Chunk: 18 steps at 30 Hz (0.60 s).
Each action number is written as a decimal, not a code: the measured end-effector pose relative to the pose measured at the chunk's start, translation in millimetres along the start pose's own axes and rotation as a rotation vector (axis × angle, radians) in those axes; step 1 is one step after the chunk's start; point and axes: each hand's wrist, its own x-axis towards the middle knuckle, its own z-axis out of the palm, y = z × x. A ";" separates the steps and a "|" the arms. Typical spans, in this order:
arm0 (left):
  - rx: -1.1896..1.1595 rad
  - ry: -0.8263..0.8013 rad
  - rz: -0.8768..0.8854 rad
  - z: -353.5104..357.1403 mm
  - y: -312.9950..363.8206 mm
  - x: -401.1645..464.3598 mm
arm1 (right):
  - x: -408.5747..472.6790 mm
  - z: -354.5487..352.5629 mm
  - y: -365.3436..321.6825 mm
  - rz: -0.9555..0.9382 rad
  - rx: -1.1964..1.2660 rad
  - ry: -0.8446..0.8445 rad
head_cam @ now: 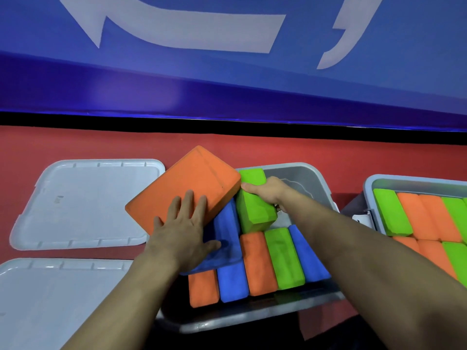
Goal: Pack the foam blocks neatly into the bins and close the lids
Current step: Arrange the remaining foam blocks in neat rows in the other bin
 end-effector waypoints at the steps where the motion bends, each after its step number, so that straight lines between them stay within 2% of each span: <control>1: 0.011 -0.008 0.000 0.5 -1.3 0.5 | 2.3 4.6 4.7 0.017 0.034 -0.030; 4: 0.027 -0.018 -0.002 -0.1 -3.0 0.5 | 3.9 18.6 17.9 0.054 0.150 -0.107; 9: 0.034 -0.019 -0.003 0.9 0.2 3.1 | 13.3 28.6 25.8 0.040 0.223 -0.109; 13: 0.044 -0.010 0.001 3.3 1.2 3.3 | 26.7 49.9 40.4 0.029 0.094 -0.031; 18: 0.047 -0.015 0.004 2.2 0.3 3.1 | 27.1 56.4 50.9 0.008 0.192 -0.015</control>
